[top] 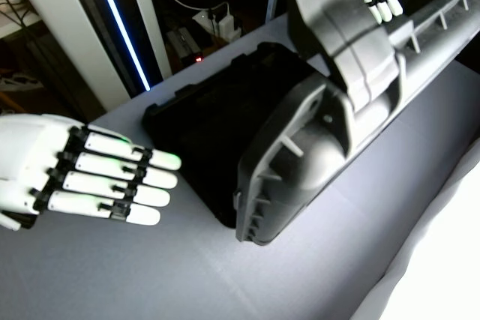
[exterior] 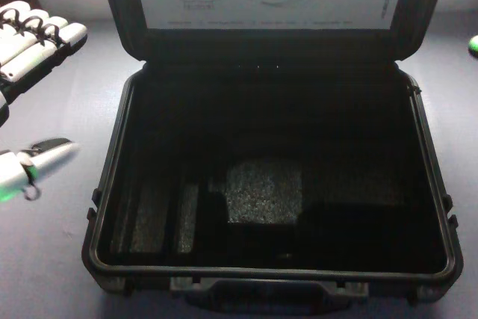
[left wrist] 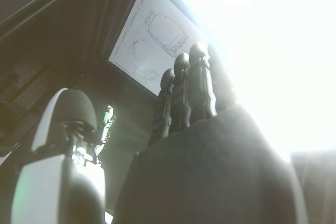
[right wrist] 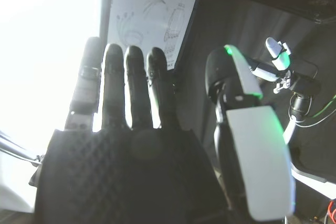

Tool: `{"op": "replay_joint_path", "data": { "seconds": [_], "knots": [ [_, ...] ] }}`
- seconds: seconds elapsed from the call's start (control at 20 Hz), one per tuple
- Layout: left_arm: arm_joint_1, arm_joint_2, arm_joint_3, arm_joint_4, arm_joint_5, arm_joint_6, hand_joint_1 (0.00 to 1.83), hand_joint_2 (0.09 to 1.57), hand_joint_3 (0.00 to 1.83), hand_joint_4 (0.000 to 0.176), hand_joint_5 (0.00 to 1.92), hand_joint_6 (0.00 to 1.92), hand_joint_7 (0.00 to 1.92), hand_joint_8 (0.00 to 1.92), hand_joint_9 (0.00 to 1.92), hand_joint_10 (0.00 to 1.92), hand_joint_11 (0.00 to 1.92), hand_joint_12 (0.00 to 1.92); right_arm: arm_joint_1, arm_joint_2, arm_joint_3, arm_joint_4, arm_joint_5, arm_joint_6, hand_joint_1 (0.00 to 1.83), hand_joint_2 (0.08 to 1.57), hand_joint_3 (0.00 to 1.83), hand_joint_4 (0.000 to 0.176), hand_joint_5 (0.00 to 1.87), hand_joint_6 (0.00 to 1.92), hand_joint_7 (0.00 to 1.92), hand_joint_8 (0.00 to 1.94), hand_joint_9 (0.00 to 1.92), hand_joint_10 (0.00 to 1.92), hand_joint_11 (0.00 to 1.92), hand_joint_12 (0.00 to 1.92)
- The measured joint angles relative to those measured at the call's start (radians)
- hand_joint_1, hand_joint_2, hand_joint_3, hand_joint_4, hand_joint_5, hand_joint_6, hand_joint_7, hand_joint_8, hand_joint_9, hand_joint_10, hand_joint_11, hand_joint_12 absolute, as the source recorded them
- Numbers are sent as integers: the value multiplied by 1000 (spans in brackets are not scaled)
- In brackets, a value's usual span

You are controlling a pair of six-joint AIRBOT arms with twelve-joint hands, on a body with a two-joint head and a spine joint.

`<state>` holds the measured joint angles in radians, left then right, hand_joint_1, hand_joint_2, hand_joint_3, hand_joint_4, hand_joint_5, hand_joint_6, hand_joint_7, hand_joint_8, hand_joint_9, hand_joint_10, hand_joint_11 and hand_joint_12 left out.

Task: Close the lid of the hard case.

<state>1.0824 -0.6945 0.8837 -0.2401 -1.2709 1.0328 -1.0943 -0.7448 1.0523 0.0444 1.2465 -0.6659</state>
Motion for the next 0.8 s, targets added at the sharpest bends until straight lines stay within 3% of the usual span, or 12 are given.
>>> {"op": "replay_joint_path", "data": {
  "seconds": [0.1,0.4,0.45,0.5,0.55,0.7,0.75,0.8],
  "knots": [
    [0,-1,0,2,-5,-2,35,1352,10,0,55,5,24,5,35,7,0,296,0,-6,2,-3,5,1,202,1267,5,0,125,0,139,0,86,0,81,144],
    [-26,-38,39,-17,15,-3,178,1394,9,0,64,2,51,3,45,4,0,238,14,-18,24,2,-3,1,122,1238,0,0,74,0,99,0,59,0,30,92],
    [-40,-52,56,-38,24,-3,206,1402,7,0,72,3,62,5,59,7,0,242,31,-26,37,14,-11,1,101,1198,0,12,87,5,107,3,71,5,35,91],
    [-68,-66,77,-56,44,-3,186,1391,1,0,72,2,71,5,70,7,0,253,64,-39,59,22,-34,0,95,1168,0,55,74,1,54,0,20,0,6,42],
    [-90,-77,93,-61,67,-3,124,1382,0,0,51,2,57,3,54,3,0,220,90,-49,74,32,-61,0,55,1156,0,65,53,0,36,0,8,0,1,32],
    [-148,-105,137,-84,118,14,13,1314,0,0,1,0,1,0,2,0,0,47,146,-75,113,27,-116,0,177,1137,0,62,3,0,0,0,0,0,0,0],
    [-182,-119,161,-98,152,18,0,1227,0,0,0,0,0,0,0,0,0,29,171,-82,130,28,-142,0,244,1128,0,23,0,0,0,0,0,0,0,0],
    [-209,-130,183,-108,177,19,5,1191,0,0,0,0,0,0,0,0,0,5,188,-87,143,36,-161,0,284,1092,0,24,0,0,0,0,0,0,0,0]
  ]
}}
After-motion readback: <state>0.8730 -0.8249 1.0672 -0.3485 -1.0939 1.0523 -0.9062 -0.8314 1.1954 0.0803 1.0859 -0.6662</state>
